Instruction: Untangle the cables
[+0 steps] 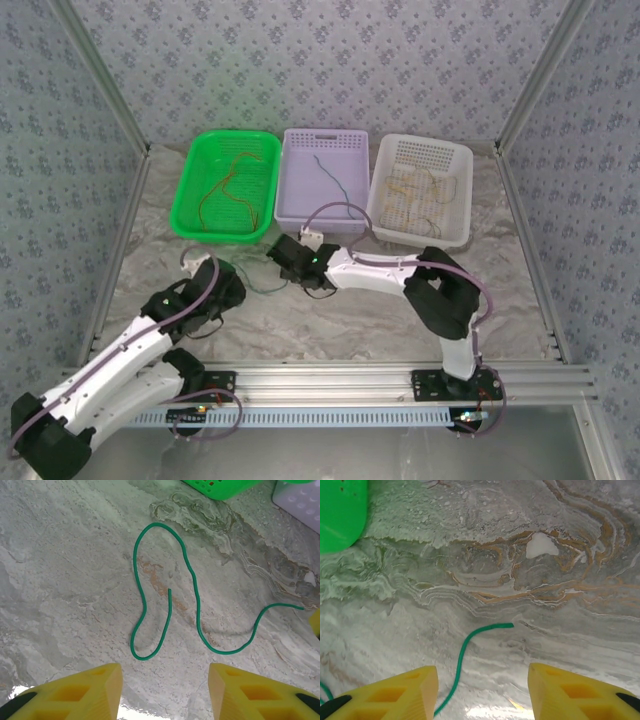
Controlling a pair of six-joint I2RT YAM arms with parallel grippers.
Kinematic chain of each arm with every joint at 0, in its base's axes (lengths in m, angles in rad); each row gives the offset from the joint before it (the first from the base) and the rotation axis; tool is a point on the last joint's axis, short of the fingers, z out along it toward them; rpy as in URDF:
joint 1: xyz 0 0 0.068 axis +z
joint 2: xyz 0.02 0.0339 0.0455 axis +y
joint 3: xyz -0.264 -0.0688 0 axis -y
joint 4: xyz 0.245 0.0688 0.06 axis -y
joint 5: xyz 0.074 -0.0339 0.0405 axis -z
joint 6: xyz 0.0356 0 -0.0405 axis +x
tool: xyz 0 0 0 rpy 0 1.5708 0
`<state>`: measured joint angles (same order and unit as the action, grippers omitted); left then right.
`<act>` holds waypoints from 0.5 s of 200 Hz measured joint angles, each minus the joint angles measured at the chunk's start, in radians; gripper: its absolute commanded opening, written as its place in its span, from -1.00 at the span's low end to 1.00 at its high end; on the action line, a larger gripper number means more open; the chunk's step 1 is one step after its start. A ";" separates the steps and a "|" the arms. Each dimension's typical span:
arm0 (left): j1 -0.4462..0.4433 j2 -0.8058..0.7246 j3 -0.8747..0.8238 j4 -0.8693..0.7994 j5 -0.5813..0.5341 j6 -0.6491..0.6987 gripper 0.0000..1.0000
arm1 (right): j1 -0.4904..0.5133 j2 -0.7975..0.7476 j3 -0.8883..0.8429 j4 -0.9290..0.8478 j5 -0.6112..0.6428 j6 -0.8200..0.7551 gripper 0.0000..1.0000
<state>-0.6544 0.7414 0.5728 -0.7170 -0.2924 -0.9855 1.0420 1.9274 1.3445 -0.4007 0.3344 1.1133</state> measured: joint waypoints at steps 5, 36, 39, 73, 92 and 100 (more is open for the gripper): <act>0.000 -0.006 0.000 0.001 0.001 0.005 -0.01 | 0.000 0.014 0.014 -0.003 0.003 0.022 0.05; 0.000 -0.119 -0.031 0.080 0.076 0.067 0.07 | -0.004 0.056 0.040 -0.010 0.004 0.142 0.04; 0.000 -0.138 -0.036 0.089 0.087 0.079 0.08 | -0.004 0.060 0.042 -0.011 0.004 0.158 0.03; 0.000 -0.300 -0.049 0.116 0.174 0.148 0.05 | -0.013 0.111 0.090 -0.043 0.014 0.274 0.00; 0.000 -0.301 -0.025 0.056 0.179 0.159 0.03 | -0.017 0.142 0.146 -0.077 0.021 0.329 -0.06; 0.000 -0.304 -0.024 0.035 0.188 0.160 0.03 | -0.019 0.155 0.168 -0.090 0.024 0.352 -0.09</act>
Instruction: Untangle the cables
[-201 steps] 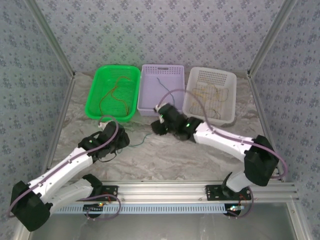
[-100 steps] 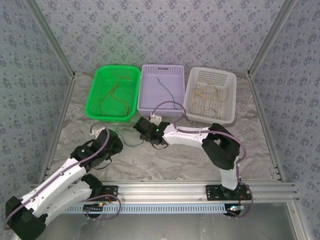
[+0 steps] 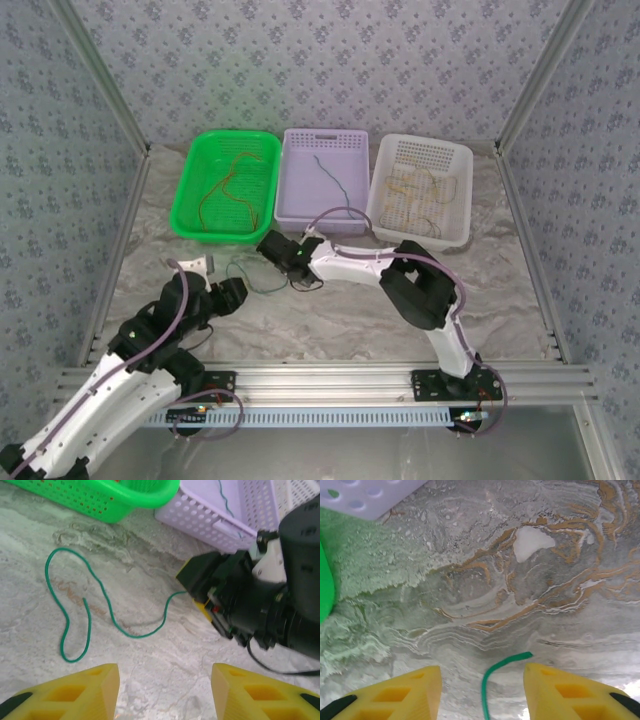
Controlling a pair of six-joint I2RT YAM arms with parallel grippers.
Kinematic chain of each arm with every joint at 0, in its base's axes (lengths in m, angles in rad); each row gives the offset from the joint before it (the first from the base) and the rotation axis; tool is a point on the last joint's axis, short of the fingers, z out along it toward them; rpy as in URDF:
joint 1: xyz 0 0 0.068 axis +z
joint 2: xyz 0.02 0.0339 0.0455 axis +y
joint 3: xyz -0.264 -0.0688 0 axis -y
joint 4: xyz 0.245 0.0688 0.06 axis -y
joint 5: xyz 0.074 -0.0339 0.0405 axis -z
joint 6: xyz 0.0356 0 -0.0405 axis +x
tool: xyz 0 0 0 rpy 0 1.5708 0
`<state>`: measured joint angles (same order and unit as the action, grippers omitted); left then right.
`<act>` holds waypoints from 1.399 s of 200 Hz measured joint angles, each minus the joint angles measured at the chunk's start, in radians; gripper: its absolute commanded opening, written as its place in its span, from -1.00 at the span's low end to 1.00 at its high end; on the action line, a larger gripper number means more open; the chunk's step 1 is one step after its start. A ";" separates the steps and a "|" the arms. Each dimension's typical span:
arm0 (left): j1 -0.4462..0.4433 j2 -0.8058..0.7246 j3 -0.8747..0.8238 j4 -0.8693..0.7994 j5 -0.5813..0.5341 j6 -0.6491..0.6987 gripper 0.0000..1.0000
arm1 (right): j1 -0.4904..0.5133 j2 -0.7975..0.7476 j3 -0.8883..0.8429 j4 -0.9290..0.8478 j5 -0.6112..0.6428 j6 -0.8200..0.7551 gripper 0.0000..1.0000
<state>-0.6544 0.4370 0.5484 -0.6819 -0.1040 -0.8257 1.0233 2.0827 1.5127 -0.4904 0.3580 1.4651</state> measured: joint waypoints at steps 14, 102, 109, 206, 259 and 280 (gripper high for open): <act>0.000 -0.018 0.000 -0.040 0.019 0.002 0.03 | 0.000 0.016 0.019 -0.010 0.004 0.038 -0.12; 0.000 -0.047 0.012 -0.083 0.045 0.006 -0.01 | -0.023 0.080 0.080 -0.095 0.014 0.177 -0.25; 0.000 -0.047 0.012 -0.083 0.045 0.006 -0.02 | -0.026 0.083 0.082 -0.103 0.013 0.186 -0.27; 0.000 -0.042 0.022 -0.078 0.048 0.006 -0.03 | -0.036 0.098 0.105 -0.139 0.021 0.262 -1.00; 0.000 -0.037 0.021 -0.063 0.098 0.006 -0.04 | -0.055 -0.008 0.032 -0.124 0.119 0.247 -1.00; 0.000 -0.005 0.019 -0.021 0.142 0.006 -0.02 | -0.061 -0.145 -0.003 -0.108 0.183 0.175 -1.00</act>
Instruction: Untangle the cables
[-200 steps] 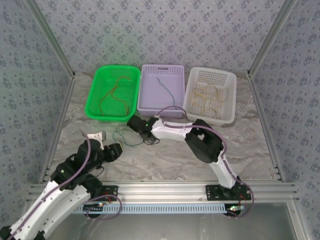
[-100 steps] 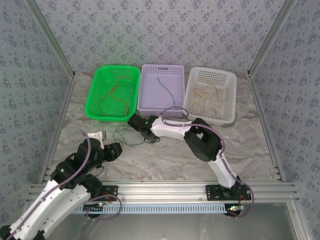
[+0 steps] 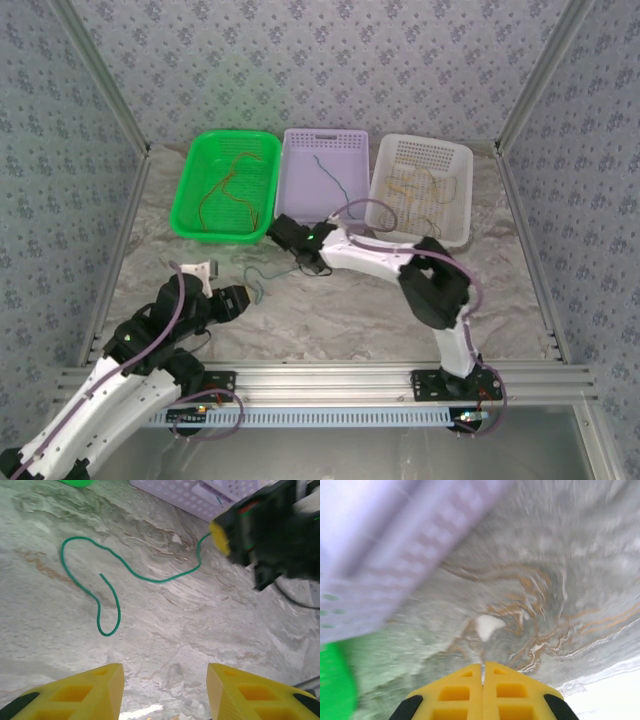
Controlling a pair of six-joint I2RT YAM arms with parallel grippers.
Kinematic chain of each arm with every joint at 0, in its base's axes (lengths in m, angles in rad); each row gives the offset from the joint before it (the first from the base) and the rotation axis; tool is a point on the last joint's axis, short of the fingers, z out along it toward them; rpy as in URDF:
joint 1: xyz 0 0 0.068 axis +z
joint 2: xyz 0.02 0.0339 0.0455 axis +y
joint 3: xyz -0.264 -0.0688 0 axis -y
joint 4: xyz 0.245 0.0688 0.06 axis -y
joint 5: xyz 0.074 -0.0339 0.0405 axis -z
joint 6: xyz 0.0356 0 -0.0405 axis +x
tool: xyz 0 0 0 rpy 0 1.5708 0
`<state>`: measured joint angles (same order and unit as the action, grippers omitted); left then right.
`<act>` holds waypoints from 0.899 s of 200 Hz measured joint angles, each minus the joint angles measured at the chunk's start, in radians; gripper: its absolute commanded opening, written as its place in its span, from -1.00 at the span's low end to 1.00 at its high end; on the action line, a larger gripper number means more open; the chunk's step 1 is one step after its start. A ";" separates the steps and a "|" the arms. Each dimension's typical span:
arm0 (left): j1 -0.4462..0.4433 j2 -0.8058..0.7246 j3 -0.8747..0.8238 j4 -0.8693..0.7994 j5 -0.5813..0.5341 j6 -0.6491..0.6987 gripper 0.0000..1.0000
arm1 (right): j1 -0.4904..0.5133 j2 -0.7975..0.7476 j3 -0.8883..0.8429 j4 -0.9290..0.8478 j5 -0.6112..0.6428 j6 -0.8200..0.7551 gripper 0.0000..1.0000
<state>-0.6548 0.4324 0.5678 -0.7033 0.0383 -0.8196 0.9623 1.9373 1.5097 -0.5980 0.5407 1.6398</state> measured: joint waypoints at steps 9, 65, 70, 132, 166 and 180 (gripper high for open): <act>0.000 0.021 -0.001 0.024 0.019 -0.001 -0.01 | -0.003 -0.074 -0.024 0.024 0.022 -0.041 -1.00; -0.002 0.096 -0.045 0.216 0.052 -0.128 0.04 | -0.089 -0.358 -0.212 0.192 0.029 -0.213 -1.00; -0.002 0.101 -0.053 0.239 0.053 -0.144 0.04 | -0.098 -0.367 -0.224 0.201 0.024 -0.222 -1.00; -0.104 0.249 -0.064 0.417 0.055 -0.218 -0.05 | -0.140 -0.449 -0.302 0.243 -0.037 -0.272 -1.00; -0.127 0.295 -0.070 0.473 0.033 -0.251 0.16 | -0.145 -0.483 -0.323 0.270 -0.073 -0.268 -1.00; -0.127 0.300 -0.080 0.512 0.016 -0.270 0.27 | -0.148 -0.493 -0.350 0.283 -0.094 -0.264 -1.00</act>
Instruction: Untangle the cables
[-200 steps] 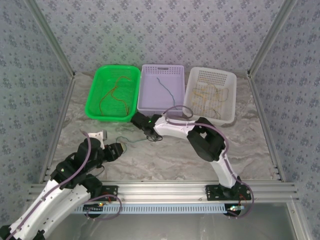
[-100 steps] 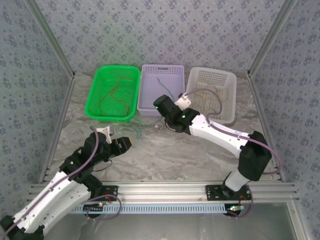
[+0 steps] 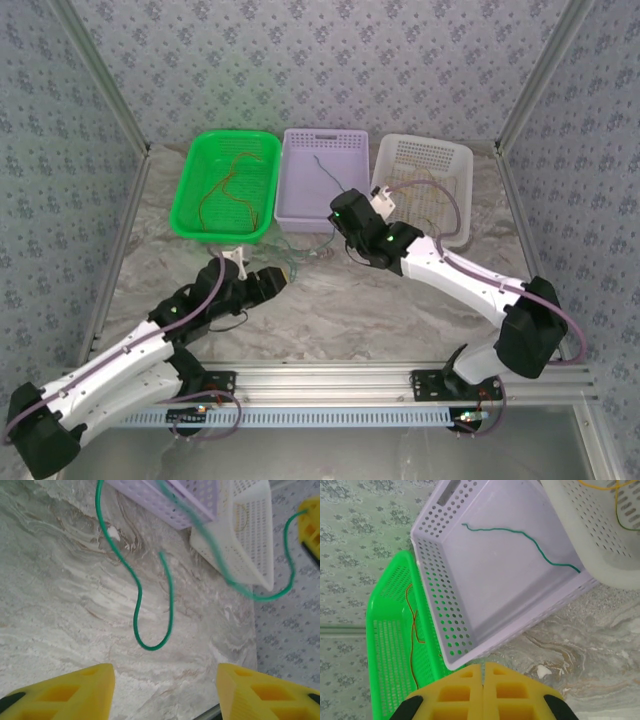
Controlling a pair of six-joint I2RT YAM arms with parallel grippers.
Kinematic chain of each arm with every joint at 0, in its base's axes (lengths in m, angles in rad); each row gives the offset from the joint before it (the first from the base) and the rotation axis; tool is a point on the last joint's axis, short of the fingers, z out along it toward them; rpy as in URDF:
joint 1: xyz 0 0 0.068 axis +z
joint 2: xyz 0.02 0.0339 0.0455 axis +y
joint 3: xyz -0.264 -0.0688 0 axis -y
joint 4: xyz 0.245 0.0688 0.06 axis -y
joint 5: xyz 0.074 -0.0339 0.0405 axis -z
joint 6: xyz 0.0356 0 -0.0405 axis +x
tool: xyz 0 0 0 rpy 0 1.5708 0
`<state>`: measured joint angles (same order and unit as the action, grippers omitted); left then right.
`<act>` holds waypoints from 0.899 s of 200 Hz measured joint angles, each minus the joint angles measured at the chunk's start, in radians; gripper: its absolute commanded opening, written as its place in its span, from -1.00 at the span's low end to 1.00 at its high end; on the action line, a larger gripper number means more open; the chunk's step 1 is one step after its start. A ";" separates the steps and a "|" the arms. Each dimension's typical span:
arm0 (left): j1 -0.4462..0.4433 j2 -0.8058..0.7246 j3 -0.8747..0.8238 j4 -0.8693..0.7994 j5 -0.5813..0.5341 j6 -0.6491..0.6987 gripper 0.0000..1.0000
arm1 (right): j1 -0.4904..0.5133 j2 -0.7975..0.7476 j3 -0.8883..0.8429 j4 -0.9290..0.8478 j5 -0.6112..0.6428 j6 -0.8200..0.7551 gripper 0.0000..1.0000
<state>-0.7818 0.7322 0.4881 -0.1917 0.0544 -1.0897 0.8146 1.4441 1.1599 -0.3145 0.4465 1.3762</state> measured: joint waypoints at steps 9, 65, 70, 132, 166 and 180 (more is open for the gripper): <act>0.000 0.003 -0.008 0.023 -0.012 -0.008 0.29 | -0.003 -0.003 -0.017 0.010 -0.016 0.007 -1.00; 0.000 0.057 -0.040 0.106 -0.070 -0.075 0.05 | -0.040 -0.042 -0.120 0.089 -0.118 0.071 -1.00; 0.000 0.057 -0.047 0.112 -0.075 -0.077 0.05 | -0.043 -0.044 -0.127 0.097 -0.127 0.076 -1.00; 0.000 0.077 -0.066 0.150 -0.123 -0.129 -0.04 | -0.071 -0.064 -0.191 0.185 -0.210 0.139 -1.00; -0.002 0.112 -0.065 0.182 -0.123 -0.142 -0.07 | -0.074 -0.076 -0.195 0.193 -0.227 0.146 -1.00; -0.013 0.121 -0.055 0.180 -0.122 -0.130 -0.07 | -0.074 -0.082 -0.195 0.193 -0.227 0.146 -1.00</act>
<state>-0.7944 0.8528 0.4328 -0.0113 -0.0681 -1.2194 0.7410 1.3617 0.9653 -0.1219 0.2195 1.5223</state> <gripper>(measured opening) 0.469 0.058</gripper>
